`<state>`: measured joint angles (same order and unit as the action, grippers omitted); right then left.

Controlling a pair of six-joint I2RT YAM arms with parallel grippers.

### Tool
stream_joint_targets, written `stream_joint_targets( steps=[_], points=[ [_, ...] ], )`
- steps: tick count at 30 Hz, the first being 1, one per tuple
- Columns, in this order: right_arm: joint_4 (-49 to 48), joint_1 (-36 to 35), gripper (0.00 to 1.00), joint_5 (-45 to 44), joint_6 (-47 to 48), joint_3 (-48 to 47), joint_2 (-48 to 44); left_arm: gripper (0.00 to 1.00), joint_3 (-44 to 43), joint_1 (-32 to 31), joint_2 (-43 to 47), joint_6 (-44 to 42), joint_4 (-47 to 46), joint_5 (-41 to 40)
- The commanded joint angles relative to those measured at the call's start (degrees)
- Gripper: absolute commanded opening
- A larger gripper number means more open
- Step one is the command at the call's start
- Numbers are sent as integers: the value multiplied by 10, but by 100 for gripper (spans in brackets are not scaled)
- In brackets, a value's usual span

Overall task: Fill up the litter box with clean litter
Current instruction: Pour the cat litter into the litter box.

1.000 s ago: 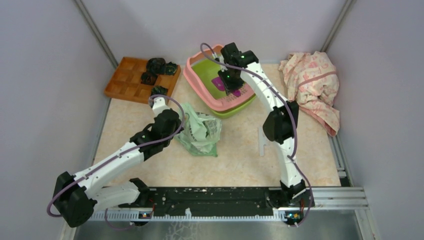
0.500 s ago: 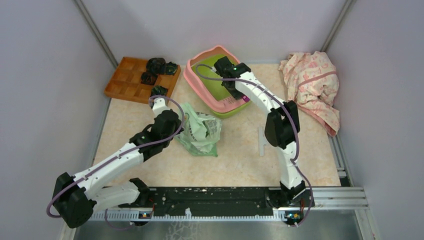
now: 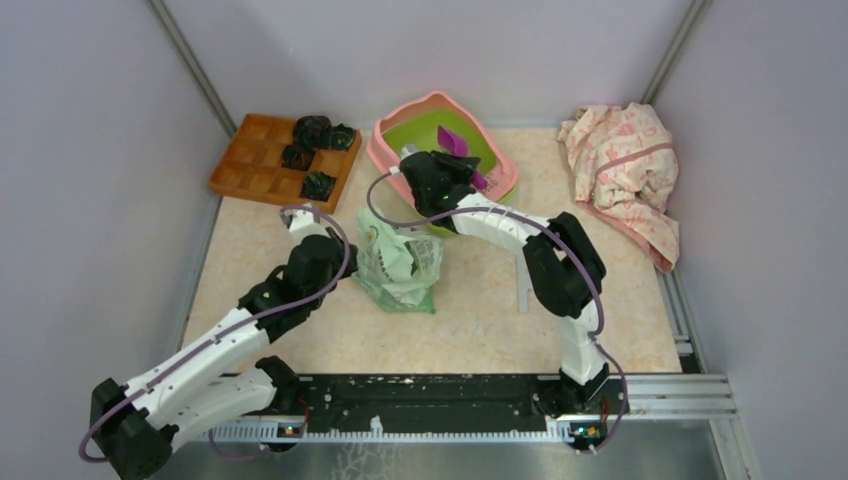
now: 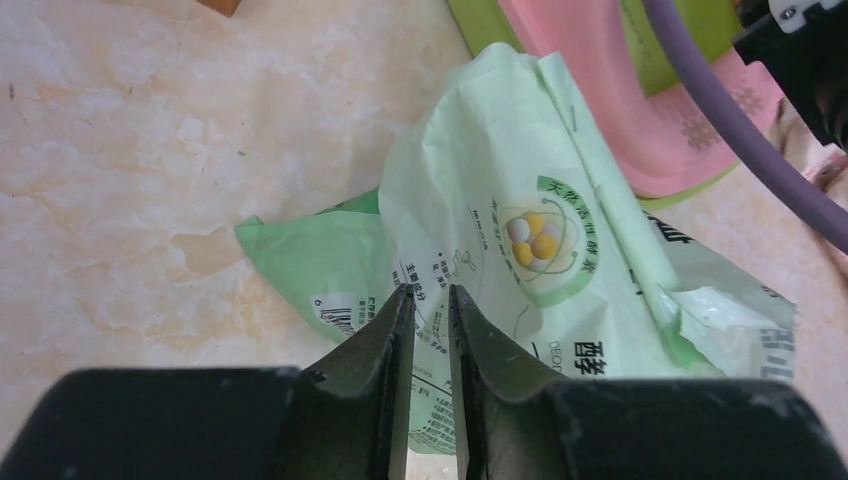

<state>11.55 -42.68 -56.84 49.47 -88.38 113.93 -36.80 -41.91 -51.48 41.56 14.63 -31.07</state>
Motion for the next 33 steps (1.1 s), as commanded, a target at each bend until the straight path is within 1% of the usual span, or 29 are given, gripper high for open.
stream_joint_targets(
  steps=[1,3,7,10,14,16,18,20,22,23,25,26,28,33],
  points=[
    [-228,5,0,-73,192,-34,9,25,11,-3,54,3,8,6],
    [-240,5,0,-75,224,-55,20,26,17,-3,75,1,12,1],
    [-238,8,0,-72,254,-73,34,26,21,-3,97,2,23,-3],
    [-235,8,0,-68,262,-65,39,26,22,-4,100,4,23,-1],
    [-192,12,0,-62,243,-49,49,26,20,-3,101,4,23,2],
    [-225,11,0,-71,259,-30,45,26,20,-3,103,4,24,1],
    [-262,12,0,-61,265,-10,31,26,21,-3,102,4,23,1],
    [-234,18,0,-55,254,-17,42,26,19,-3,97,4,23,1],
    [-287,25,0,-59,285,2,45,26,15,-3,93,4,26,2],
    [-293,26,0,-55,282,10,40,26,12,-3,91,4,29,1],
    [-251,29,0,-49,242,4,38,26,11,-4,90,5,30,-1],
    [-246,31,0,-50,235,5,37,26,11,-3,89,4,30,-2],
    [-247,35,0,-48,232,12,30,26,12,-4,88,4,32,-4],
    [-213,37,0,-38,221,18,14,26,9,-3,76,5,31,-6]
  ],
)
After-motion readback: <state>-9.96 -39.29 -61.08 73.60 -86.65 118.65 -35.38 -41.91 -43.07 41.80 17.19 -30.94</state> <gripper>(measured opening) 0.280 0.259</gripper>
